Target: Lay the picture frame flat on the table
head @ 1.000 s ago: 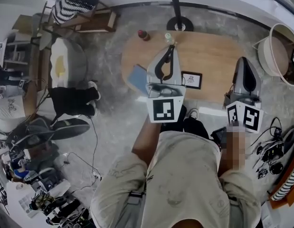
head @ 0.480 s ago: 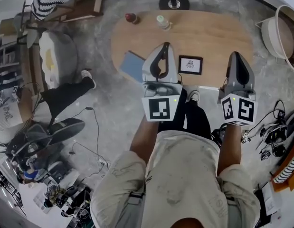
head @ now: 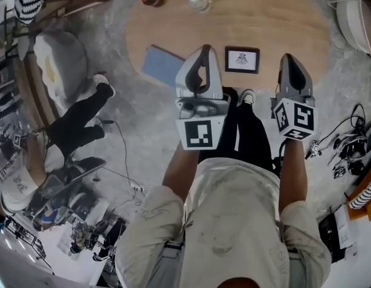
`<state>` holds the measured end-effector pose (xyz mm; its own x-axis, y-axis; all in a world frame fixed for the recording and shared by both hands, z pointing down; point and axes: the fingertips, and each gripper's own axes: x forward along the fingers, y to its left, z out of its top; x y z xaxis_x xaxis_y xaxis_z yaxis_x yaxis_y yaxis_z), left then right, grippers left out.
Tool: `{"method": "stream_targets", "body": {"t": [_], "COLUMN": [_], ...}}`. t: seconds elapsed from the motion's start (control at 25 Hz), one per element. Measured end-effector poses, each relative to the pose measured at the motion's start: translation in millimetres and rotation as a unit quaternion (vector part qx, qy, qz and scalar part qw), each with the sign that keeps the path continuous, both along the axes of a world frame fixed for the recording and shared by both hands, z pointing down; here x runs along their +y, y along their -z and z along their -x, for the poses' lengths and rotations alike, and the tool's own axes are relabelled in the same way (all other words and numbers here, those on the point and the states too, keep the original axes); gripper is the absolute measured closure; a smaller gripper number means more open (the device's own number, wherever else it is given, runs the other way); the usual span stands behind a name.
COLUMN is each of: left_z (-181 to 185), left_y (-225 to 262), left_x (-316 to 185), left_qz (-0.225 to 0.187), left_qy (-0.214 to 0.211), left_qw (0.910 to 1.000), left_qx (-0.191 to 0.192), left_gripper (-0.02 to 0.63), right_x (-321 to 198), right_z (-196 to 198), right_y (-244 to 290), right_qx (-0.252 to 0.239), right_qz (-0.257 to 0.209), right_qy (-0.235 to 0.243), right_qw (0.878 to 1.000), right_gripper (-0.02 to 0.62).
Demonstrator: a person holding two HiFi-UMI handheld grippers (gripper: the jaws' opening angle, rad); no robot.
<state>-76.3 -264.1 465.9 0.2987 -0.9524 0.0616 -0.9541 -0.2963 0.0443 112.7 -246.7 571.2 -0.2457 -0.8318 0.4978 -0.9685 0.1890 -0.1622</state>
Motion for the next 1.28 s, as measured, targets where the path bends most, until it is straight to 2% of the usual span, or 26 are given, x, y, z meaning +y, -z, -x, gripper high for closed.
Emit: {"method": "stream_targets", "body": {"t": [0.36, 0.72, 1.0, 1.16, 1.28], "left_z": [3.2, 6.3, 3.5, 4.6, 0.5], "left_y": [-46.2, -76.3, -107.1, -118.0, -127.5], "left_x": [-1.7, 1.5, 4.3, 3.3, 3.3], "left_qz": [0.014, 0.027, 0.035, 0.040, 0.047], "left_qy": [-0.001, -0.002, -0.008, -0.009, -0.018], "left_qw": [0.9999, 0.9995, 0.9993, 0.9992, 0.9987], "left_qx": [0.003, 0.016, 0.001, -0.002, -0.003], "left_gripper": [0.601, 0.601, 0.601, 0.601, 0.601], "right_x": [17.7, 38.3, 55.6, 64.6, 68.6], "right_z": [11.0, 22.7, 30.1, 33.2, 28.9], "right_y": [-97.7, -178.2, -239.5, -268.3, -283.0], "right_qx": [-0.009, -0.017, -0.006, -0.012, -0.010], "right_qz": [0.096, 0.178, 0.234, 0.271, 0.289], "right_qy": [-0.001, -0.001, 0.008, 0.006, -0.002], "right_qw": [0.995, 0.984, 0.972, 0.962, 0.957], "right_gripper": [0.591, 0.584, 0.548, 0.480, 0.463]}}
